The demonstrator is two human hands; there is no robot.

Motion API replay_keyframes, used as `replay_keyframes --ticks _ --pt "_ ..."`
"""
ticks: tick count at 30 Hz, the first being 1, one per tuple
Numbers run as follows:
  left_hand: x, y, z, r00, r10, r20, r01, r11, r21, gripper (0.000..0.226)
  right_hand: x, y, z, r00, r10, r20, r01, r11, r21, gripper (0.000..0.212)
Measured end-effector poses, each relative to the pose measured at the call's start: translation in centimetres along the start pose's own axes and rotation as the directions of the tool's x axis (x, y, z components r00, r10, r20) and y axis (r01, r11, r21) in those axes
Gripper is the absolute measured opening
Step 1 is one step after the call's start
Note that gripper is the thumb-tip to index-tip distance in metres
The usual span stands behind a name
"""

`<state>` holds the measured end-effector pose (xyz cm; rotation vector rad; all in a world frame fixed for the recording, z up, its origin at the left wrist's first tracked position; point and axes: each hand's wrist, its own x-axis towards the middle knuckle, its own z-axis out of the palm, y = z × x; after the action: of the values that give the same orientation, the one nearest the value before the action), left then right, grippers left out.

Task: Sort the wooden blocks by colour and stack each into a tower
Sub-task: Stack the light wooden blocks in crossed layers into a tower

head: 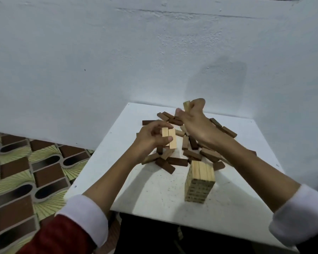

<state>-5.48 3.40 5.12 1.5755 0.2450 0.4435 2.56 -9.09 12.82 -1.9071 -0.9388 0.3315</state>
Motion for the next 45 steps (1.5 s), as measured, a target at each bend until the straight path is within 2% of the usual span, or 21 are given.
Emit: replay_keyframes --ticks 4,7,10,11,13,16,20,23,26,30,32,35,38,42,45 --pt "-3.1 -3.2 -1.1 0.998 -0.044 -0.053 0.05 0.99 0.129 0.025 -3.1 -0.1 3.8 0.988 -0.044 0.151 0.047 0.999 -0.013 0.013" --pt "-4.7 -5.3 -1.7 0.99 -0.088 -0.108 0.12 0.931 0.346 0.026 -4.9 1.8 8.8 0.994 -0.006 0.106 0.01 0.999 -0.034 0.015" --pt "-5.8 -7.3 -2.6 0.987 -0.031 -0.159 0.107 0.859 0.5 0.031 -6.1 4.7 13.1 0.999 0.023 0.04 -0.016 0.987 -0.162 0.024" --pt "-6.1 -7.8 -2.9 0.989 -0.006 -0.15 0.081 0.862 0.5 0.027 -6.3 5.7 14.0 0.999 0.034 0.011 -0.031 0.981 -0.192 0.029" --pt "-6.6 -8.8 -3.5 0.988 0.002 -0.153 0.076 0.861 0.503 0.033 -6.6 7.5 14.9 0.998 0.055 -0.029 -0.061 0.97 -0.235 0.034" --pt "-6.8 -9.6 -4.1 0.979 -0.069 -0.193 0.156 0.861 0.485 0.021 -6.2 9.9 15.5 0.985 0.138 -0.103 -0.16 0.956 -0.245 0.037" --pt "-6.2 -10.6 -4.4 0.993 -0.025 -0.113 0.089 0.787 0.61 0.022 -5.7 11.5 15.9 0.981 0.191 -0.047 -0.195 0.922 -0.334 0.046" --pt "-6.0 -10.9 -4.5 0.99 -0.039 -0.137 0.117 0.771 0.626 0.027 -5.6 12.0 16.0 0.979 0.204 -0.025 -0.202 0.932 -0.301 0.049" --pt "-6.2 -11.2 -4.8 0.987 -0.034 -0.157 0.125 0.778 0.615 0.037 -5.6 12.4 16.0 0.978 0.204 -0.044 -0.208 0.951 -0.229 0.042" --pt "-6.5 -11.4 -4.6 0.973 0.08 -0.218 0.056 0.829 0.556 0.022 -6.0 13.0 16.3 0.983 0.172 -0.065 -0.181 0.964 -0.193 0.036" --pt "-6.7 -11.5 -4.7 0.967 0.083 -0.239 0.052 0.86 0.508 0.033 -5.9 13.2 16.4 0.981 0.173 -0.09 -0.187 0.966 -0.179 0.033" --pt "-6.8 -12.0 -4.8 0.977 0.099 -0.189 0.015 0.852 0.524 0.052 -5.7 13.3 16.6 0.971 0.208 -0.121 -0.223 0.966 -0.129 0.032" --pt "-6.6 -12.1 -4.8 0.98 0.147 -0.137 -0.04 0.81 0.584 0.048 -5.8 13.4 16.7 0.974 0.182 -0.137 -0.197 0.974 -0.108 0.035" --pt "-6.8 -12.0 -4.9 0.99 0.135 -0.047 -0.077 0.78 0.62 0.055 -5.9 13.7 16.4 0.987 0.144 -0.079 -0.155 0.973 -0.169 0.063" --pt "-7.1 -11.8 -4.9 0.994 0.11 0.011 -0.091 0.763 0.64 0.064 -5.9 13.8 16.4 0.991 0.108 -0.074 -0.12 0.977 -0.174 0.066"
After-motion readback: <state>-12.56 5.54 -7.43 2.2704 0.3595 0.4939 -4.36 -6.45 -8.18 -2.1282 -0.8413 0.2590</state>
